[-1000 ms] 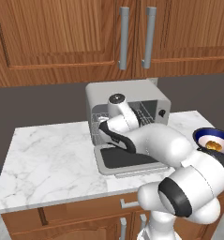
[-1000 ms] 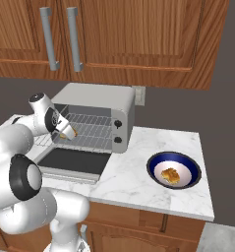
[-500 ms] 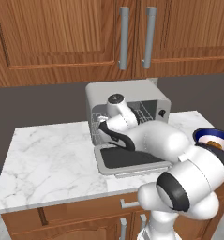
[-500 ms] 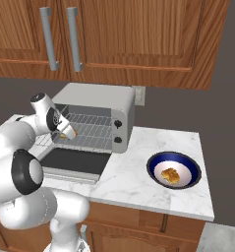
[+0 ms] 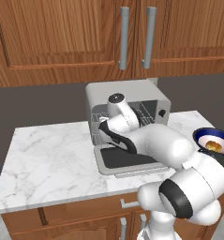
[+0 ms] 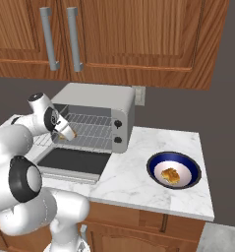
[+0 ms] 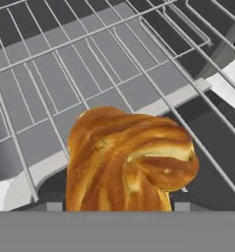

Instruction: Pick up the heated bread from the toaster oven and place it in the bowl. Then move the bread bowl to the dining counter.

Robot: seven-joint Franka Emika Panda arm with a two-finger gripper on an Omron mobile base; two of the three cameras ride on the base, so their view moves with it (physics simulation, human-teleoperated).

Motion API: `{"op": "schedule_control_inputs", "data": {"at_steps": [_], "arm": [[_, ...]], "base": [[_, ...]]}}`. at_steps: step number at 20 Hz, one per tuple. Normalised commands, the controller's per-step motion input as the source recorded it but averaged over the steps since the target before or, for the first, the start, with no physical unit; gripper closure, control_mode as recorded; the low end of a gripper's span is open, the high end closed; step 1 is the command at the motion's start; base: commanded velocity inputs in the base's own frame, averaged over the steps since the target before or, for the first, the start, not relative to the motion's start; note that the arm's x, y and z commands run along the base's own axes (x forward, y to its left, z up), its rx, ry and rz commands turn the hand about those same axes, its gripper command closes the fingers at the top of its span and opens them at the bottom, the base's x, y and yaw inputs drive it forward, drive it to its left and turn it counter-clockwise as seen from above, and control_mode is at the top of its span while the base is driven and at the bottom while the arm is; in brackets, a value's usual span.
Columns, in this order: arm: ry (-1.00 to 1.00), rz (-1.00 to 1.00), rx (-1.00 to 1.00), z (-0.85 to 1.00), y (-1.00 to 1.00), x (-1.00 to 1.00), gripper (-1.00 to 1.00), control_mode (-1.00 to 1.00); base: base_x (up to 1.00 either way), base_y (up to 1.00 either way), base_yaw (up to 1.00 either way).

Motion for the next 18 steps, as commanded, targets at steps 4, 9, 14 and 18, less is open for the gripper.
{"op": "schedule_control_inputs", "data": {"at_steps": [4, 9, 14, 18], "arm": [[-0.14, -0.09, 0.00, 0.15, -0.58, -0.97, 1.00, -1.00], [-0.24, -0.14, 0.00, 0.57, -0.92, -0.95, 1.00, -1.00], [-0.19, -0.15, 0.01, 0.78, -1.00, -0.69, 1.00, -1.00], [-0.07, -0.20, 0.03, 0.77, -1.00, -0.29, 1.00, -1.00]], "base": [[0.00, 0.00, 0.00], [0.00, 0.00, 0.00], [0.00, 0.00, 0.00], [0.00, 0.00, 0.00]]}}
